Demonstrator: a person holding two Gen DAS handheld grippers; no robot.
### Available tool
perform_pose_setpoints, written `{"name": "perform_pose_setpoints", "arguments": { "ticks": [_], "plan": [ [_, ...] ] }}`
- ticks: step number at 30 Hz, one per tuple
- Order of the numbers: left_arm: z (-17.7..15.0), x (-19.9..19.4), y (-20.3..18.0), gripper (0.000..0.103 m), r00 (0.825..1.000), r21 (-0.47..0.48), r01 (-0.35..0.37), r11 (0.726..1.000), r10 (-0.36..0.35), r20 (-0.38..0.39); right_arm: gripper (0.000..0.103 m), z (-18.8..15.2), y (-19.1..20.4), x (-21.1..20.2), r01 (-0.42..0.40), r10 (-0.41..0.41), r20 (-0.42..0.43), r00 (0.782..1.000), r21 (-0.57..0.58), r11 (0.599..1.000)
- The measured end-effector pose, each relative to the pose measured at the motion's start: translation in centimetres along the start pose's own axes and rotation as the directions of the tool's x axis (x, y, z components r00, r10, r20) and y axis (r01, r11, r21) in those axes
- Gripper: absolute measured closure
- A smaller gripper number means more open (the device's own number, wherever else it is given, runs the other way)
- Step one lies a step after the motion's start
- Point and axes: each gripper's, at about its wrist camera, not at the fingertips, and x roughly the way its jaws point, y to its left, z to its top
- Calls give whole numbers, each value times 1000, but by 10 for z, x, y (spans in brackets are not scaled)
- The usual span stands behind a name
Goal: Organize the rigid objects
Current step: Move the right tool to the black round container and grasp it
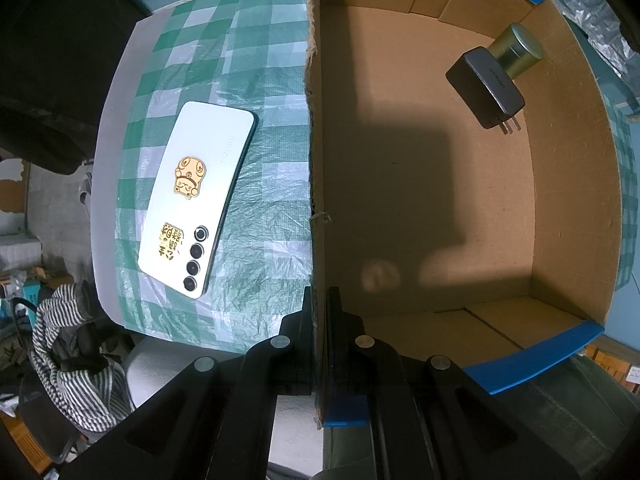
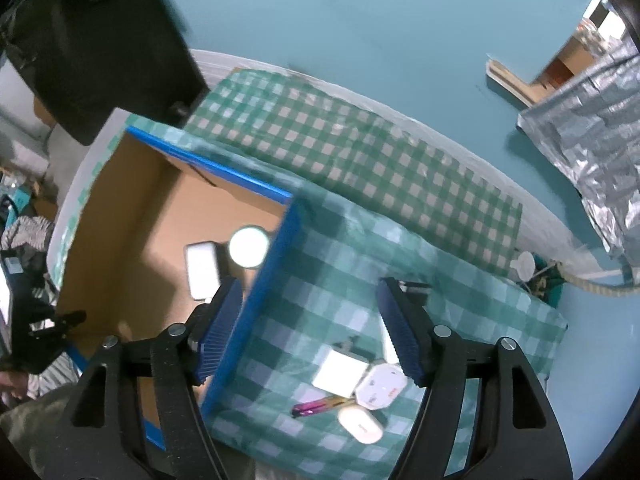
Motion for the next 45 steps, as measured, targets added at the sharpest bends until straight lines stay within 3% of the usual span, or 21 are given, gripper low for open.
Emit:
{"name": "perform_pose_setpoints", "arguments": {
  "ticks": [10, 18, 45],
  "plan": [
    [-2, -1, -1, 99, 1000, -3, -5, 1000, 5, 4, 26, 0, -66, 35, -9, 18, -81, 997, 110, 994],
    [-1, -1, -2, 99, 1000, -13, -12, 1000, 12, 0, 26, -2, -96, 78, -5, 29, -167, 986, 145, 989],
    [-1, 0, 1, 98, 1000, -80, -22, 997, 21, -10, 28, -5, -99, 157, -22, 48, -274, 961, 96, 995]
  ]
}}
